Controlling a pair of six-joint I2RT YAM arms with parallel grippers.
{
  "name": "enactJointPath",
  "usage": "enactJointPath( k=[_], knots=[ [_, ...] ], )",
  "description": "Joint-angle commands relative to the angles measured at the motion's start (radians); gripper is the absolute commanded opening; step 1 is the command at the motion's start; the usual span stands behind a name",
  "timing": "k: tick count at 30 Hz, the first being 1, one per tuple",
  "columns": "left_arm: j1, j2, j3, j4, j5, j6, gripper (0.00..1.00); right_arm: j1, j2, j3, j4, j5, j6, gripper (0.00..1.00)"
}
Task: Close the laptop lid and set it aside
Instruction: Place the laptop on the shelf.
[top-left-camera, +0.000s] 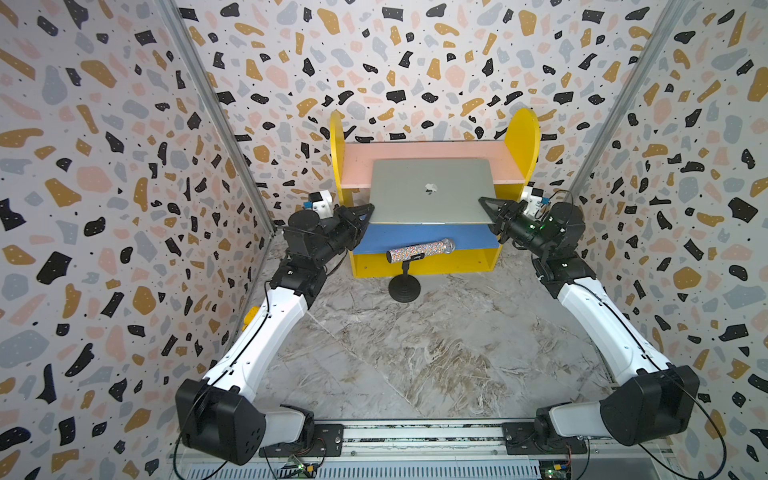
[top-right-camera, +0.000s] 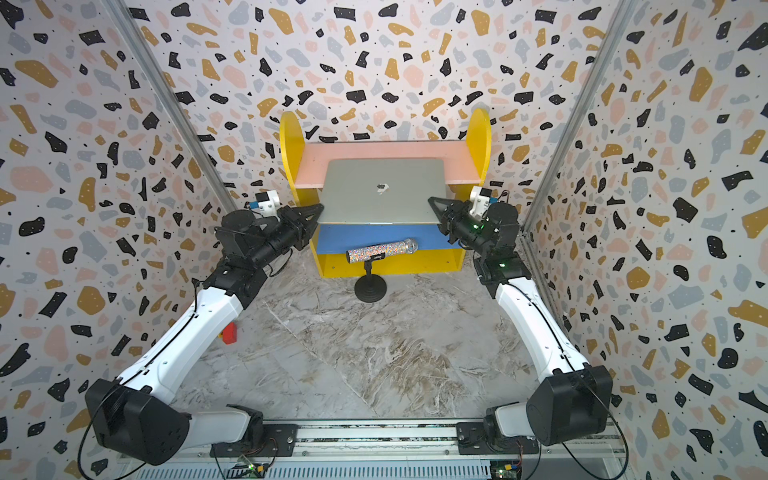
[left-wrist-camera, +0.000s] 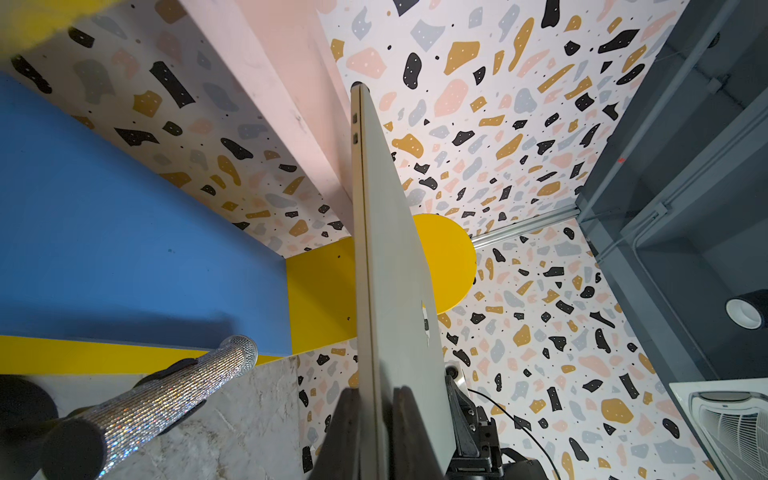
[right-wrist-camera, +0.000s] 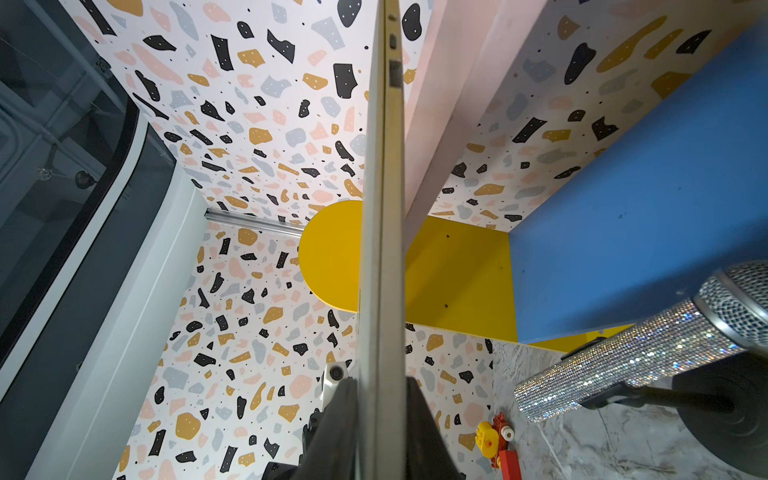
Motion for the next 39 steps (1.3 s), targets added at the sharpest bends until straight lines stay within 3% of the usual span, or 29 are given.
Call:
enactJointPath(
  k=[1, 10, 26, 33, 39],
  knots=[
    [-0.038, 0.000, 0.081, 0.194, 0.168, 0.024, 0.00, 0.038, 0.013, 0.066, 0.074, -0.101, -0.041, 0.00],
    [-0.016, 0.059, 0.128, 0.208, 0.167, -0.005, 0.00, 0.032, 0.093, 0.141, 0.050, -0.109, -0.033, 0.00],
    [0.002, 0.171, 0.238, 0.229, 0.162, -0.060, 0.00, 0.007, 0.216, 0.282, 0.000, -0.125, -0.012, 0.21],
    [0.004, 0.190, 0.263, 0.236, 0.162, -0.073, 0.00, -0.010, 0.233, 0.303, -0.019, -0.130, -0.007, 0.38],
    [0.007, 0.192, 0.265, 0.232, 0.156, -0.074, 0.12, -0.021, 0.237, 0.314, -0.028, -0.134, -0.006, 0.47]
  ],
)
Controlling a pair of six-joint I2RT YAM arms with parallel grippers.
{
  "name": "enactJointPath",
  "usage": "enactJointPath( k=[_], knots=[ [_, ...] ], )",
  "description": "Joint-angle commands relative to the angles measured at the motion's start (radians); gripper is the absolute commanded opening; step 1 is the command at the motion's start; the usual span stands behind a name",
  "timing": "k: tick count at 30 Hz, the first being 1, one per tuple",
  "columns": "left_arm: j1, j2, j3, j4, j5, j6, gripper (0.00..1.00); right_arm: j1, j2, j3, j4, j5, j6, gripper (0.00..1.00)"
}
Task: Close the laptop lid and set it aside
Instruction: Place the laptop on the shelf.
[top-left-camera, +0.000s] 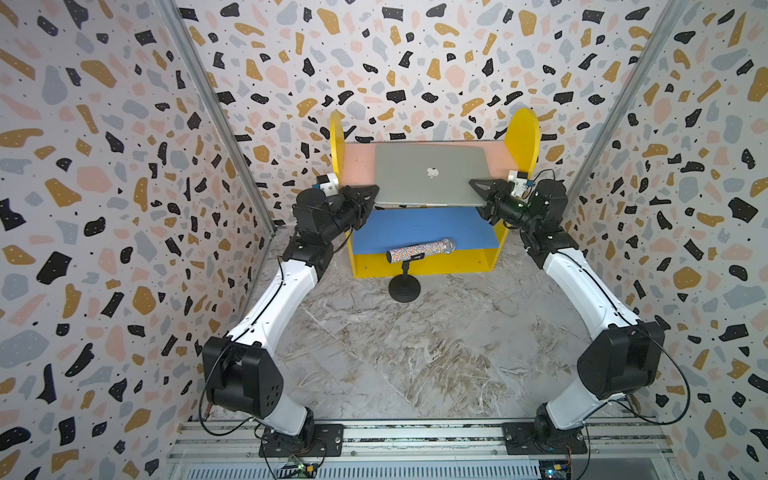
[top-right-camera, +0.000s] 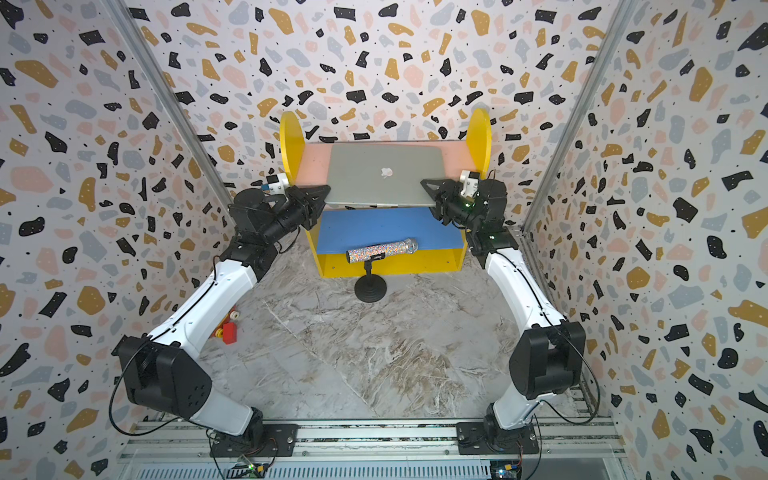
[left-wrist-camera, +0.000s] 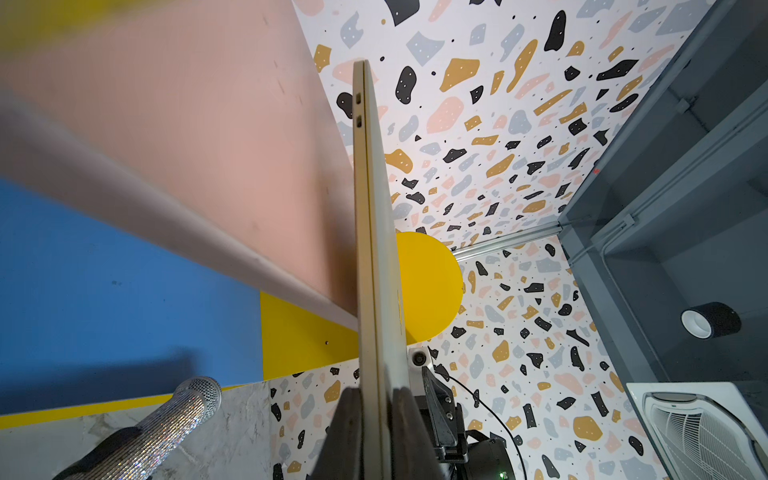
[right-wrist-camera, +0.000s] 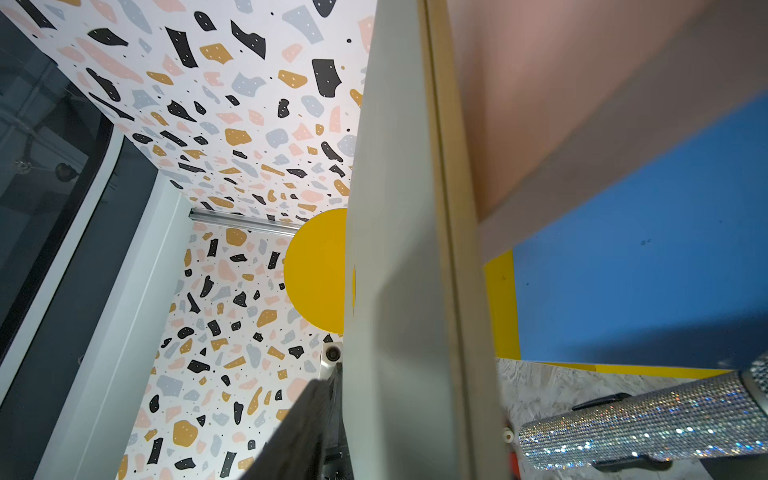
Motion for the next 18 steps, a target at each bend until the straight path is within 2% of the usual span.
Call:
enactJointPath(
  k=[1, 5, 18],
  knots=[
    [-0.024, -0.020, 0.059, 0.171, 0.082, 0.008, 0.15, 0.004, -0.012, 0.044, 0.013, -0.038, -0.007, 0.48],
    [-0.020, -0.020, 0.061, 0.171, 0.076, 0.005, 0.27, -0.004, -0.014, 0.050, 0.008, -0.039, -0.008, 0.50],
    [0.012, -0.026, 0.059, 0.140, 0.060, -0.011, 0.64, -0.014, -0.017, 0.066, -0.017, -0.039, -0.016, 0.49]
  ],
)
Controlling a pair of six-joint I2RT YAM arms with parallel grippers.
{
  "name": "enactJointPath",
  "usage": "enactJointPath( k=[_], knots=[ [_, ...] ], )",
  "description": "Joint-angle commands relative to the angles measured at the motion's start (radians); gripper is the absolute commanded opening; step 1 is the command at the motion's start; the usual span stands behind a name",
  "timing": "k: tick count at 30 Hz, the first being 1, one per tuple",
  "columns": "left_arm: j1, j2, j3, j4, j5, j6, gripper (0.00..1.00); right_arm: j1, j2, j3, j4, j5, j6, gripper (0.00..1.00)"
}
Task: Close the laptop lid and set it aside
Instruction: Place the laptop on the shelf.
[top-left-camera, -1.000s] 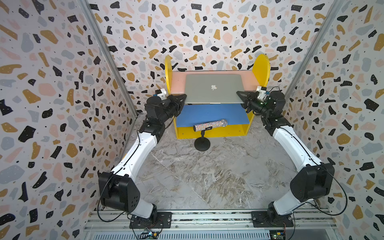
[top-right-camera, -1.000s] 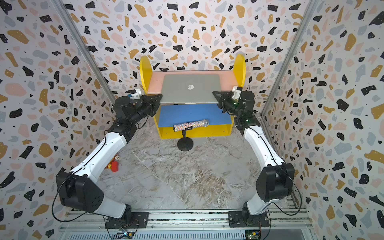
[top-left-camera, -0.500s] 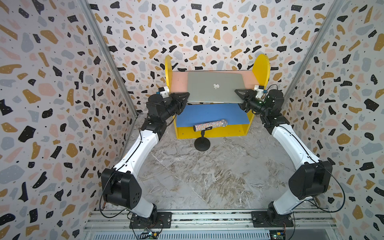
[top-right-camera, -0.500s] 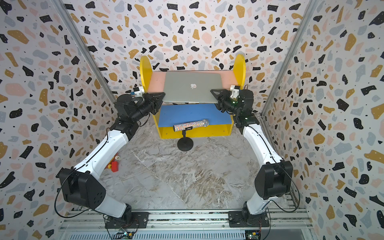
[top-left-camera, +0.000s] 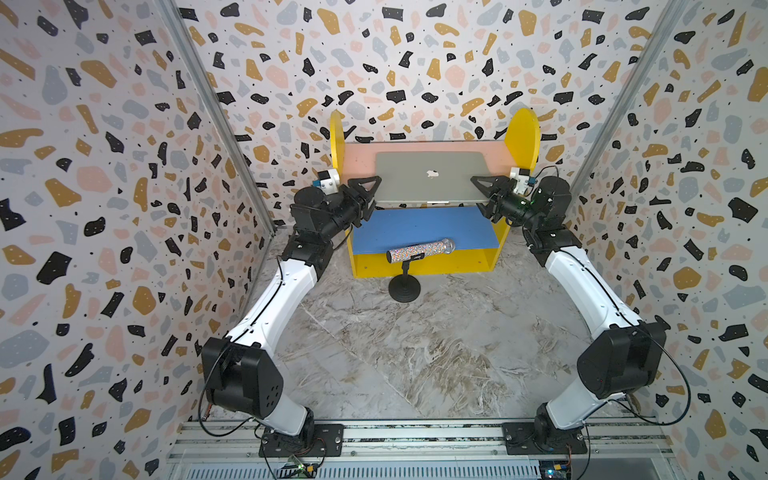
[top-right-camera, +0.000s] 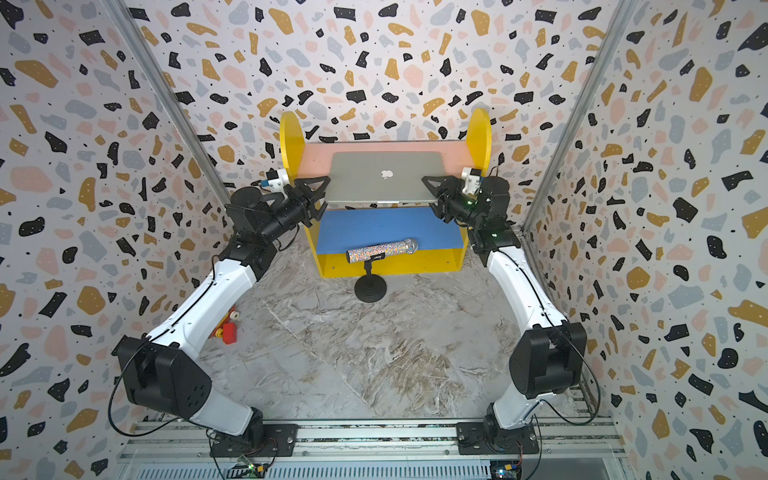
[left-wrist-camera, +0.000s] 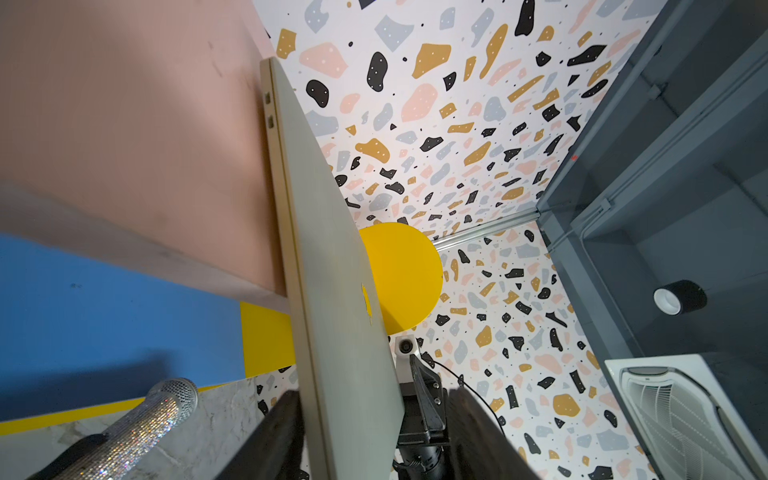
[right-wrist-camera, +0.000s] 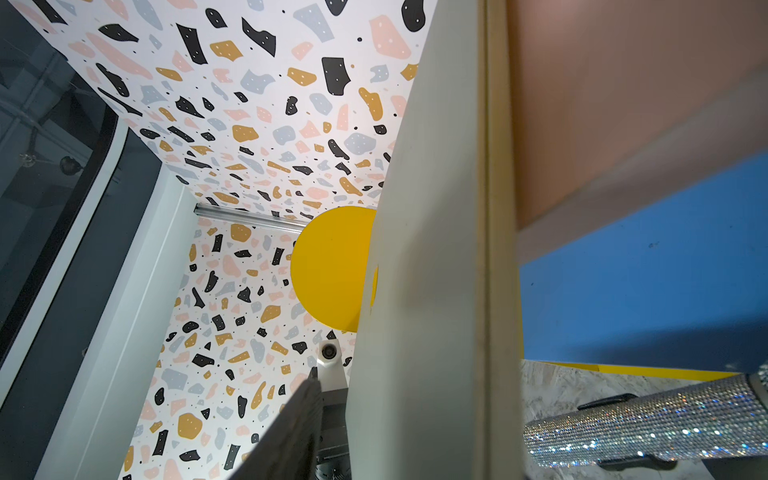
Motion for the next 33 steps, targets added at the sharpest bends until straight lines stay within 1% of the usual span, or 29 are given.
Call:
enactJointPath(
  k=[1, 10, 16, 25, 30, 33],
  knots=[
    [0.010, -0.029, 0.044, 0.094, 0.020, 0.007, 0.66, -0.004, -0.022, 0.039, -0.003, -0.018, -0.017, 0.49],
    [0.023, -0.046, 0.022, 0.064, 0.010, 0.021, 0.88, -0.014, -0.053, -0.006, -0.020, -0.015, -0.030, 0.50],
    [0.030, -0.059, 0.028, 0.019, 0.004, 0.057, 1.00, -0.021, -0.076, -0.024, -0.024, -0.017, -0.039, 0.51],
    [0.044, -0.096, 0.020, -0.056, -0.003, 0.098, 1.00, -0.029, -0.119, -0.052, -0.036, -0.021, -0.050, 0.52],
    [0.053, -0.139, -0.022, -0.082, -0.010, 0.117, 1.00, -0.038, -0.168, -0.088, -0.061, -0.020, -0.075, 0.49],
    [0.056, -0.164, -0.048, -0.093, -0.012, 0.129, 0.96, -0.042, -0.195, -0.116, -0.065, -0.020, -0.081, 0.46]
  ],
)
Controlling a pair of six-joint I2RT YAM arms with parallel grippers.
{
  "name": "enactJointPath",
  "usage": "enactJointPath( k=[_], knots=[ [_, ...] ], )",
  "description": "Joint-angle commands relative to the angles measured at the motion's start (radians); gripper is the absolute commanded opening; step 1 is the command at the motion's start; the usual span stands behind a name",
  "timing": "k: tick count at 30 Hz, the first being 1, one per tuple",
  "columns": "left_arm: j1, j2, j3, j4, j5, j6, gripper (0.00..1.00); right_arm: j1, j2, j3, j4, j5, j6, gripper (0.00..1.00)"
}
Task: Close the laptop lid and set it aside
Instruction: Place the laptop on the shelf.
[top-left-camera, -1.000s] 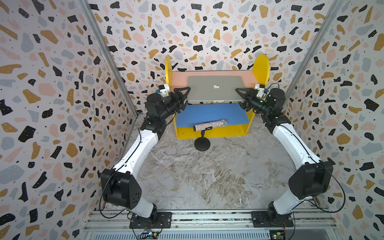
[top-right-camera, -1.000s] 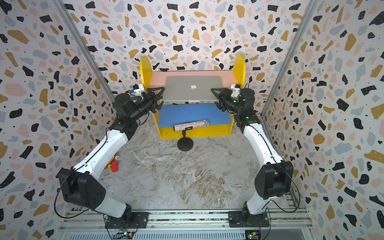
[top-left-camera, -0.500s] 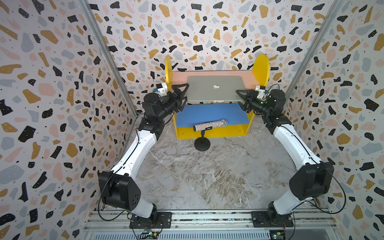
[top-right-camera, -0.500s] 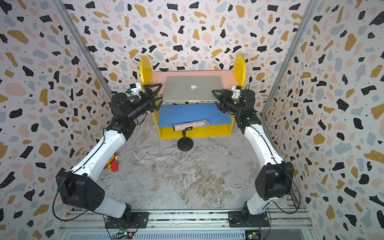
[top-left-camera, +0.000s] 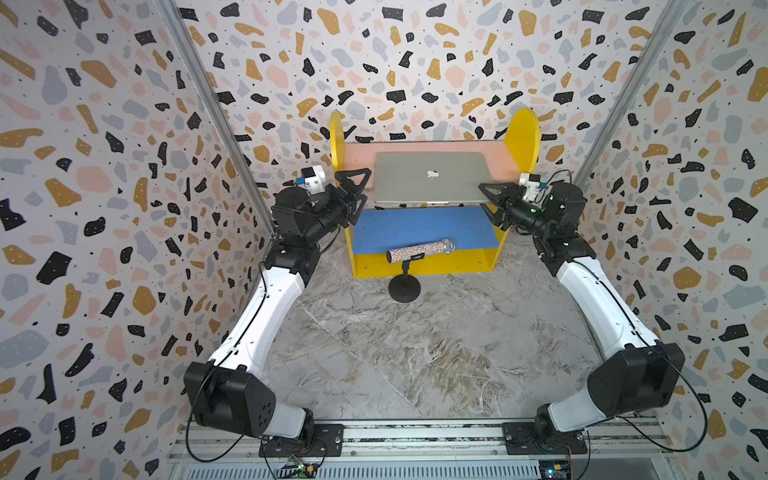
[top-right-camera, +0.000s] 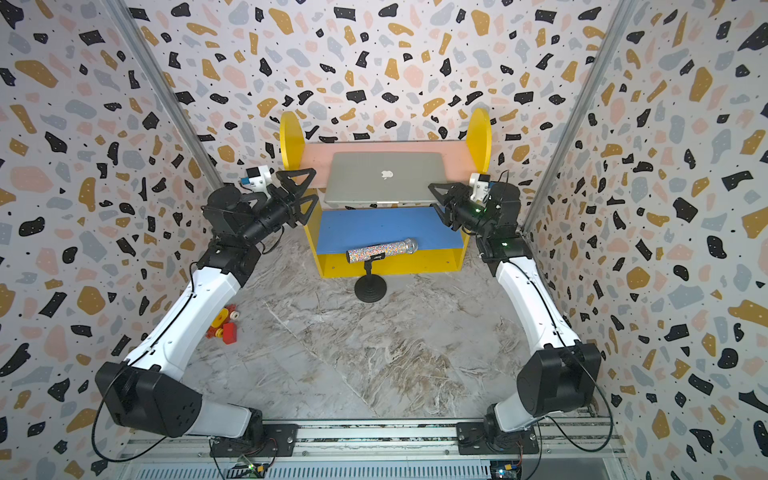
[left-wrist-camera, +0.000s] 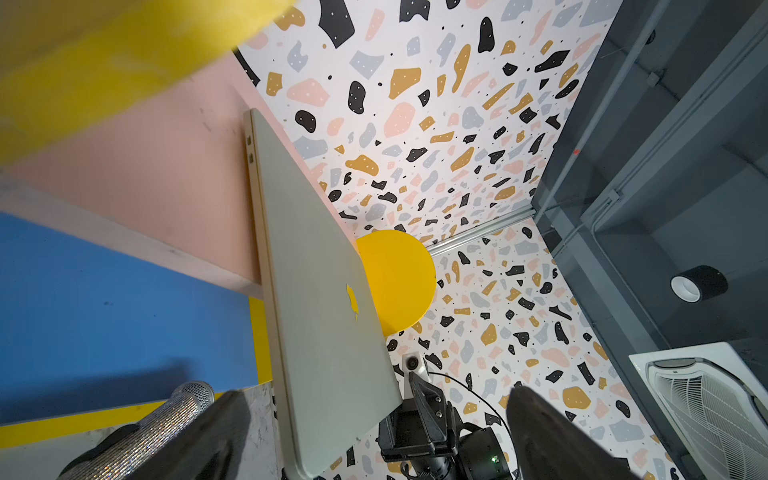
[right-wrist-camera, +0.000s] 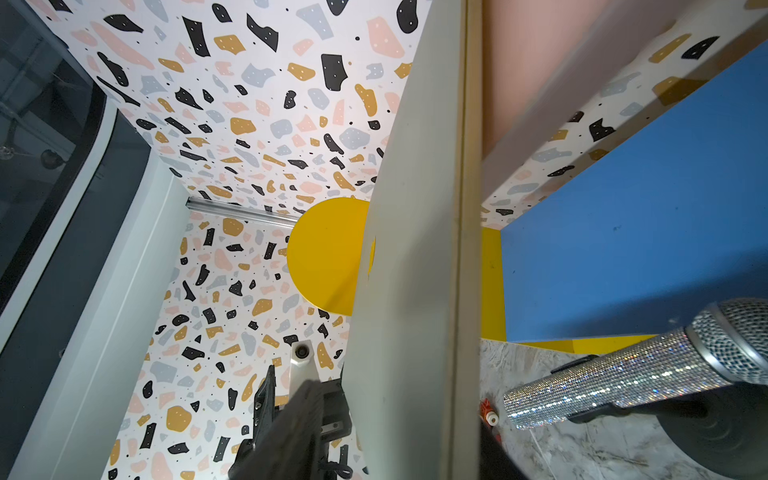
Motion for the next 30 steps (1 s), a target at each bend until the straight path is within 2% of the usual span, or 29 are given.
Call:
enactJointPath(
  k=[1, 12, 14, 18, 20, 23, 25, 30],
  knots=[
    [0.008, -0.047, -0.032, 0.017, -0.001, 0.036, 0.95, -0.010, -0.067, -0.016, 0.005, -0.016, -0.028, 0.45],
    [0.012, -0.135, -0.104, -0.051, 0.001, 0.076, 0.84, -0.020, -0.131, -0.081, -0.020, -0.015, -0.048, 0.37],
    [0.012, -0.152, -0.114, -0.067, 0.001, 0.088, 0.80, -0.021, -0.138, -0.089, -0.020, -0.016, -0.046, 0.35],
    [0.012, -0.174, -0.127, -0.075, 0.020, 0.102, 0.66, -0.021, -0.149, -0.097, -0.023, -0.020, -0.037, 0.22],
    [0.012, -0.180, -0.128, -0.080, 0.033, 0.102, 0.52, -0.021, -0.152, -0.099, -0.021, -0.022, -0.034, 0.16],
    [0.012, -0.180, -0.130, -0.079, 0.055, 0.097, 0.25, -0.020, -0.154, -0.103, -0.013, -0.027, -0.024, 0.07],
    [0.012, -0.179, -0.130, -0.080, 0.065, 0.093, 0.14, -0.020, -0.153, -0.106, -0.005, -0.030, -0.017, 0.05],
    [0.011, -0.162, -0.119, -0.070, 0.088, 0.081, 0.00, -0.020, -0.142, -0.101, 0.017, -0.035, -0.001, 0.00]
  ],
)
